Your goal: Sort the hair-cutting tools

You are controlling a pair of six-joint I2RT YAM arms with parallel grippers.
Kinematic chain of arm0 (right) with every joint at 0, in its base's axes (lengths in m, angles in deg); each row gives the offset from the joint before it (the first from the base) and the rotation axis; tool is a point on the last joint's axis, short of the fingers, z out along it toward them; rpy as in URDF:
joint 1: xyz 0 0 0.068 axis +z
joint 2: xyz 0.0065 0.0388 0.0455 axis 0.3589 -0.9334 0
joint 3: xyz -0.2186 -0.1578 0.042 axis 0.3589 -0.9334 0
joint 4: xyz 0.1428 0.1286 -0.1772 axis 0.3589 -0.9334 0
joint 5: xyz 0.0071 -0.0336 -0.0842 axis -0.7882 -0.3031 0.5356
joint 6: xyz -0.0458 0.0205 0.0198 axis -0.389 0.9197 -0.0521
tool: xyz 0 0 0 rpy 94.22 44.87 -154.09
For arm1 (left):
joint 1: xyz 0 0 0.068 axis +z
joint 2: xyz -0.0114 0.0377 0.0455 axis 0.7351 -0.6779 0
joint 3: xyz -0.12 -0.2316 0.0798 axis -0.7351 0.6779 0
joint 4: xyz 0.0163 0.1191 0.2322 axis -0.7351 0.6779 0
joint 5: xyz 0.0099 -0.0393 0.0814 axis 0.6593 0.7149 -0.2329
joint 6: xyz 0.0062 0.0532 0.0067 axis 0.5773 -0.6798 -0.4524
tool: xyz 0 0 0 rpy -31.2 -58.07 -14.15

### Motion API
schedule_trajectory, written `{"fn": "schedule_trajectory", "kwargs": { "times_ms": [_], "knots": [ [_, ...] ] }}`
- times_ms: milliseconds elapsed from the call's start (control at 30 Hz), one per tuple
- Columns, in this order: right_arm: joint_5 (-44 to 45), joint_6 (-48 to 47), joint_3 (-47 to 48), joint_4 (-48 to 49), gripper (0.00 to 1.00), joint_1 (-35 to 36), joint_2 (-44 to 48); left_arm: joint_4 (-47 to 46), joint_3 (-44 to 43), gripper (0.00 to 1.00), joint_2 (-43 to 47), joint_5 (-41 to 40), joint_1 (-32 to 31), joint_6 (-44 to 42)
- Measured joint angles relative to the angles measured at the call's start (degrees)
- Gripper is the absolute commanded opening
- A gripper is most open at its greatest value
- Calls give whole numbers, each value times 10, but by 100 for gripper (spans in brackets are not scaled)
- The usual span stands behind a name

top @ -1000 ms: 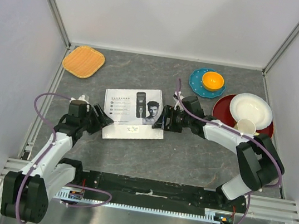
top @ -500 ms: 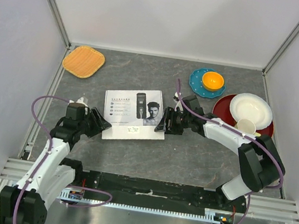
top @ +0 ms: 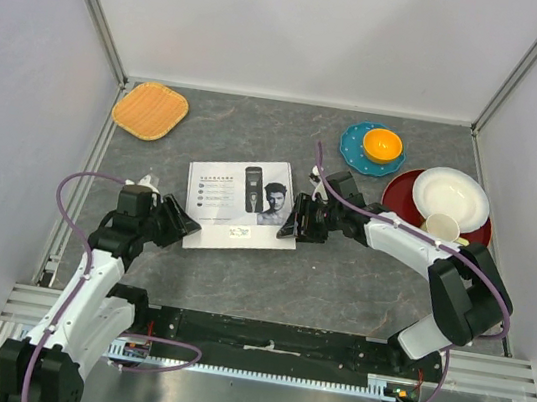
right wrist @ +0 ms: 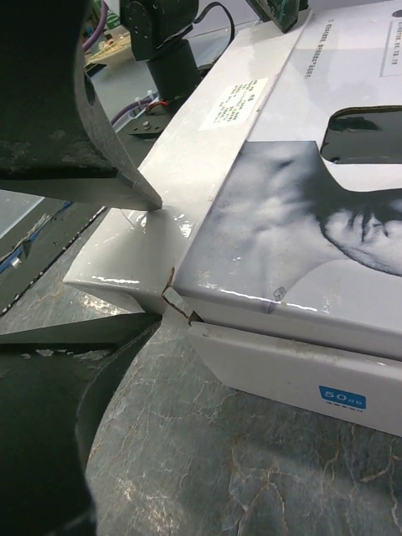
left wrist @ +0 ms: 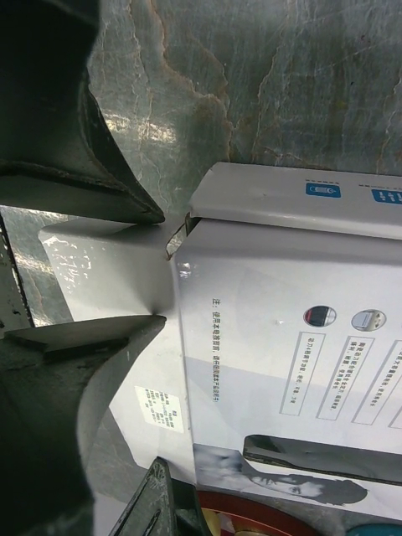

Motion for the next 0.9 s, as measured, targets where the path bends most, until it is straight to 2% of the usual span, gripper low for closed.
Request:
{"fn": "schedule_trajectory", "kwargs": {
  "times_ms": [400, 900],
  "knots": [
    [16, -10, 0, -13, 63, 1, 7, 16, -11, 59, -2, -9, -2, 0],
    [24, -13, 0, -19, 58, 2, 8, 29, -17, 60, -10, -21, -3, 0]
  ]
}}
